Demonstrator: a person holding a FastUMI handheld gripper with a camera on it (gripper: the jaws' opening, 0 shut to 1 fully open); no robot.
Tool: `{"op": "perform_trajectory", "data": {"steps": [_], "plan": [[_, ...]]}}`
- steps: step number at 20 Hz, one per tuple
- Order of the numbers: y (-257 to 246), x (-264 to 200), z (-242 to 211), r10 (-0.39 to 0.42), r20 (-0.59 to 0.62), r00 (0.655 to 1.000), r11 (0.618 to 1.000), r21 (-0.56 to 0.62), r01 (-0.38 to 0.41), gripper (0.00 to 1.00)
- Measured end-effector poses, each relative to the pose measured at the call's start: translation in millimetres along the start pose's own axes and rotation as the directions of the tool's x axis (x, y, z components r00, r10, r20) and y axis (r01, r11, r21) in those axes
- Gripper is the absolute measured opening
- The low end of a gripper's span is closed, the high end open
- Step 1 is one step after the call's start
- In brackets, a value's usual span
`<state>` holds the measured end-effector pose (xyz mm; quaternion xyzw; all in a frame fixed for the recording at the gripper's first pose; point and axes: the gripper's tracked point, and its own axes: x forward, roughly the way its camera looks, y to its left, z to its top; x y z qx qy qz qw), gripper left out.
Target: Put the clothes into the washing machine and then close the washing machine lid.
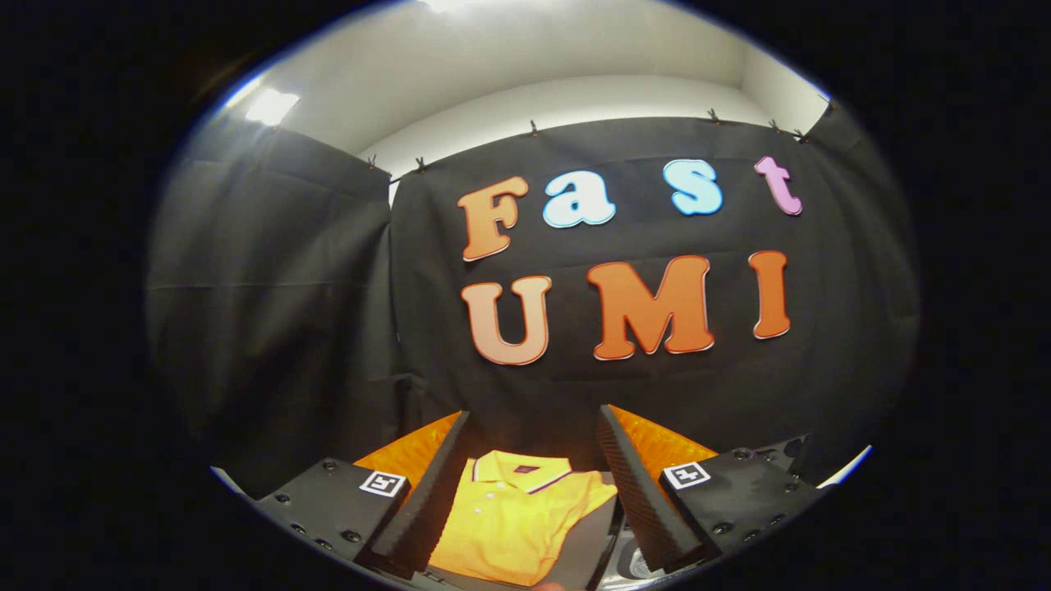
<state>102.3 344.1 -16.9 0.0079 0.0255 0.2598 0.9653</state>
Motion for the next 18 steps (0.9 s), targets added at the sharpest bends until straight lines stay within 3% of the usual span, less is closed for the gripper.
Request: {"op": "perform_trajectory", "data": {"steps": [4, 8, 12, 18], "plan": [[34, 39, -32, 0.077, -0.073, 0.994, 0.996, 0.043, -0.074, 0.98], [49, 65, -79, 0.084, -0.169, 0.982, 0.993, 0.093, -0.069, 0.98], [53, 87, -157, 0.034, -0.319, 0.947, 0.997, 0.08, -0.009, 0.98], [50, 103, -235, -0.077, -0.451, 0.889, 0.996, -0.067, 0.052, 0.98]]}}
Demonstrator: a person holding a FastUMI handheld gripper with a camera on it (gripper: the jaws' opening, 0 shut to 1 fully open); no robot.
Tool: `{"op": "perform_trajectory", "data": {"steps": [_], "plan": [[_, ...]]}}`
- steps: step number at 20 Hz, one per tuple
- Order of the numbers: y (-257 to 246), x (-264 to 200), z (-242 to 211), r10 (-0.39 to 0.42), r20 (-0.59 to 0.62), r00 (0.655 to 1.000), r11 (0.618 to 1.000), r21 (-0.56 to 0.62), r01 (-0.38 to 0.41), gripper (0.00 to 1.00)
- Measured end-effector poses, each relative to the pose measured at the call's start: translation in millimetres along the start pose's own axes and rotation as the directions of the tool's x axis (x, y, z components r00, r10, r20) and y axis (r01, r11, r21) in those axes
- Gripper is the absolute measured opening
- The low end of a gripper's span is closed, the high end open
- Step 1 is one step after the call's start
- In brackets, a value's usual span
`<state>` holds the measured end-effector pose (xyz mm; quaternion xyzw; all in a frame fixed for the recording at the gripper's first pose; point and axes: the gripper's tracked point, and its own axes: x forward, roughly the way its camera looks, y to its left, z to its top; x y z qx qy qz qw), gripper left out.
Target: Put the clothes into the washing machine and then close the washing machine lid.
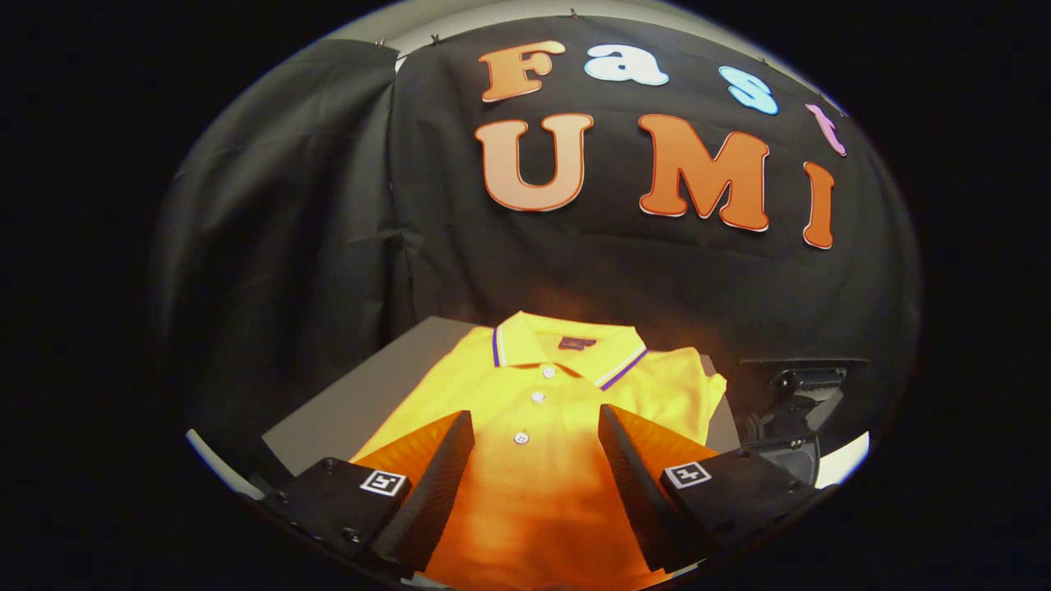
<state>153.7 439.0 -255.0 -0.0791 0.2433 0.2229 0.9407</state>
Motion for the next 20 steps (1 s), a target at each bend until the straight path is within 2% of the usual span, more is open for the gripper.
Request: {"op": "perform_trajectory", "data": {"steps": [5, 9, 11, 14, 15, 16, 17, 18, 20], "plan": [[-1, 6, -17, 0.019, -0.066, 0.998, 0.994, 0.107, -0.012, 0.97], [0, 8, -16, 0.041, -0.102, 0.994, 0.998, 0.051, -0.036, 0.97], [0, 7, -18, 0.047, -0.122, 0.991, 0.997, 0.067, -0.039, 0.94], [0, 11, -16, 0.058, -0.115, 0.992, 0.996, 0.079, -0.049, 0.61], [3, 13, -16, 0.059, -0.099, 0.993, 0.994, 0.094, -0.05, 0.47], [3, 15, -15, 0.055, -0.083, 0.995, 0.993, 0.106, -0.046, 0.29], [1, 15, -17, 0.051, -0.084, 0.995, 0.991, 0.126, -0.04, 0.26], [1, 13, -17, 0.043, -0.08, 0.996, 0.989, 0.146, -0.031, 0.18], [1, 17, -15, 0.027, -0.07, 0.997, 0.988, 0.15, -0.017, 0.08]]}}
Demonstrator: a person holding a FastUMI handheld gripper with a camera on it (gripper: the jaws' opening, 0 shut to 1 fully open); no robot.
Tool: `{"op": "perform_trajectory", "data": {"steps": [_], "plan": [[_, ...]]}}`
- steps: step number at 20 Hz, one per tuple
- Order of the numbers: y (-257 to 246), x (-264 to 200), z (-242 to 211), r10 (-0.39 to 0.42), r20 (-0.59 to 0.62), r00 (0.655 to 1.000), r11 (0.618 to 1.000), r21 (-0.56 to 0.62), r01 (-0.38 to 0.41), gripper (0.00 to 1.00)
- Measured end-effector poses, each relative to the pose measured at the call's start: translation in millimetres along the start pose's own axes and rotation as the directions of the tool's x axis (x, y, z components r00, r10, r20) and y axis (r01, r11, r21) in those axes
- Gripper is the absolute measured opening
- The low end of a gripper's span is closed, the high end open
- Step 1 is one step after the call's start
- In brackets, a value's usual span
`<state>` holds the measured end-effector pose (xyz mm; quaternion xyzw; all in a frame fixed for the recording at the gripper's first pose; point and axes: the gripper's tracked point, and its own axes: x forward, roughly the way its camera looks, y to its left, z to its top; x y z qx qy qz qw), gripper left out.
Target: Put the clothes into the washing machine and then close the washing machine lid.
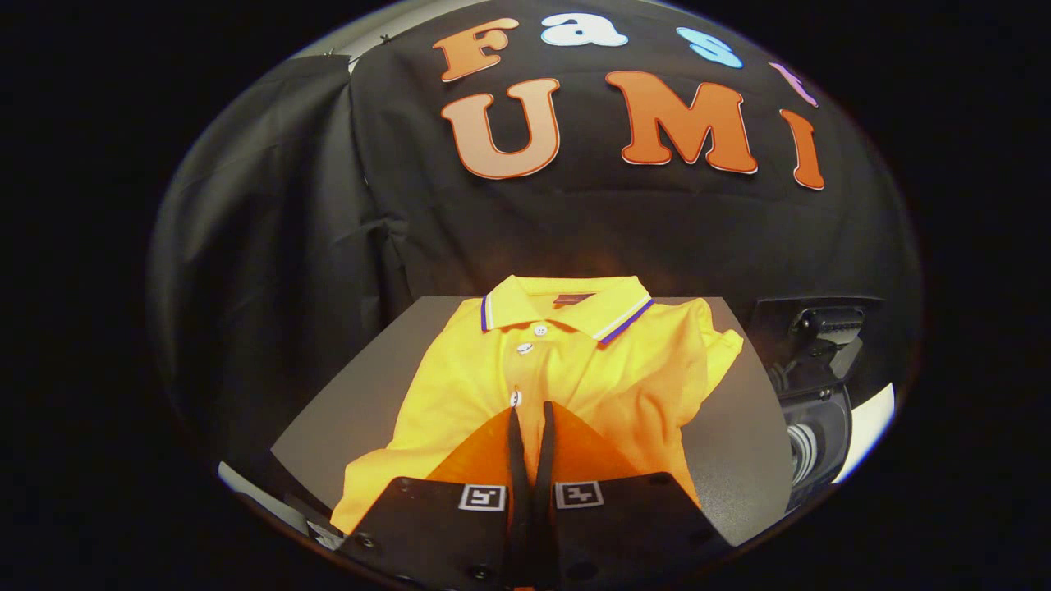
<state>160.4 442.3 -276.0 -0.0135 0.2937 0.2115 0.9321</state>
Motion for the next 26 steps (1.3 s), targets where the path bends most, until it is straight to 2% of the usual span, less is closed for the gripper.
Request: {"op": "perform_trajectory", "data": {"steps": [3, 8, 13, 19, 22, 26], "plan": [[3, -7, 6, -0.003, 0.059, 0.998, 0.997, -0.079, 0.008, 0.08], [18, -35, 32, 0.052, 0.213, 0.976, 0.999, -0.012, -0.05, 0.08], [23, -75, 57, 0.056, 0.349, 0.935, 0.998, 0.01, -0.064, 0.08], [10, -106, 76, 0.063, 0.429, 0.901, 0.996, 0.028, -0.084, 0.07], [6, -122, 101, 0.104, 0.483, 0.87, 0.993, -0.006, -0.115, 0.07], [-6, -161, 131, 0.203, 0.535, 0.82, 0.976, -0.048, -0.211, 0.07]]}}
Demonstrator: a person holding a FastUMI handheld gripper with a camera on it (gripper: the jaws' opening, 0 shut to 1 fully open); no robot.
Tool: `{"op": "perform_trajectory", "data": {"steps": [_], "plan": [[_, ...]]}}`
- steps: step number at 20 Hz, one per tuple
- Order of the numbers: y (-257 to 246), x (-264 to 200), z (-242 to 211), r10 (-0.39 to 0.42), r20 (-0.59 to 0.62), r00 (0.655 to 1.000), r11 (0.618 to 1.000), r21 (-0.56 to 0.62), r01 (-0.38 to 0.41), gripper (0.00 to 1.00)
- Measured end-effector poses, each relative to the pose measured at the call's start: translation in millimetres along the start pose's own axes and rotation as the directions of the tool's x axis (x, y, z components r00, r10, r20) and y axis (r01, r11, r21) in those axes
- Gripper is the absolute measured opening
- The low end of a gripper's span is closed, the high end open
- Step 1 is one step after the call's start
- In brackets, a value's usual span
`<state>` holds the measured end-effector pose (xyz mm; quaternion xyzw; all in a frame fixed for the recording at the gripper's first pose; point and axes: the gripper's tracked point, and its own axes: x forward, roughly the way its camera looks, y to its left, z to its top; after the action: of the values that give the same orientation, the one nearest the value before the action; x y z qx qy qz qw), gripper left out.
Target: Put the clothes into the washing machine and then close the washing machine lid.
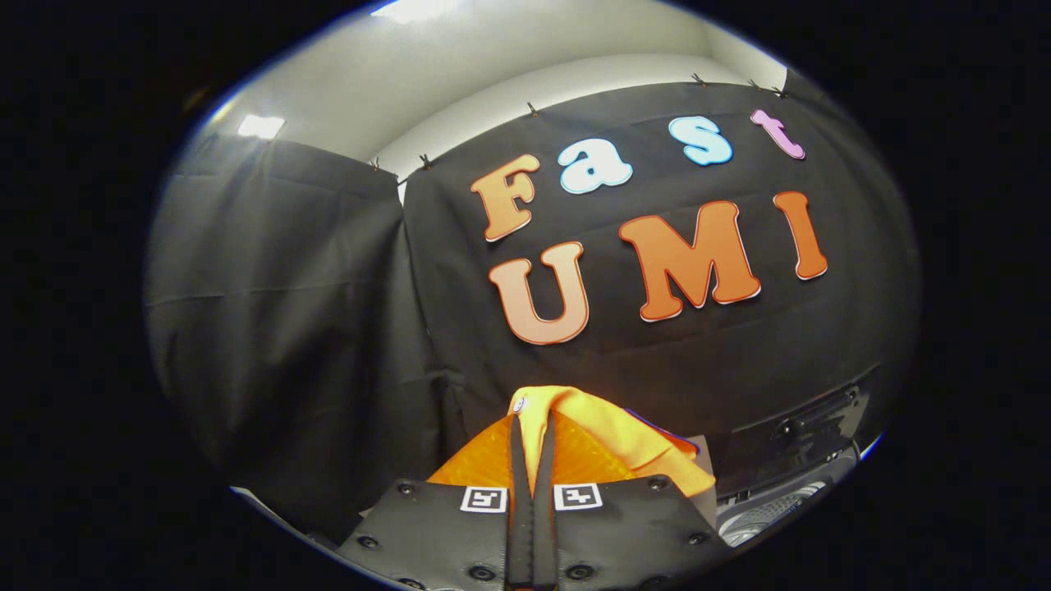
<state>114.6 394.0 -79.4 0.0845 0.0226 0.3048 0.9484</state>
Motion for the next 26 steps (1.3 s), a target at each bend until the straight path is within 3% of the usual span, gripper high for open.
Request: {"op": "perform_trajectory", "data": {"steps": [6, 12, 16, 21, 26], "plan": [[-68, -46, 72, 0.052, 0.089, 0.995, 0.998, 0.022, -0.054, 0.07], [-188, -99, 102, -0.047, 0.096, 0.994, 0.997, -0.064, 0.053, 0.07], [-261, -128, 92, -0.141, 0.062, 0.988, 0.988, -0.056, 0.144, 0.07], [-329, -152, 55, -0.315, 0.004, 0.949, 0.942, -0.117, 0.314, 0.07], [-359, -148, -4, -0.378, -0.072, 0.923, 0.923, -0.103, 0.37, 0.07]]}}
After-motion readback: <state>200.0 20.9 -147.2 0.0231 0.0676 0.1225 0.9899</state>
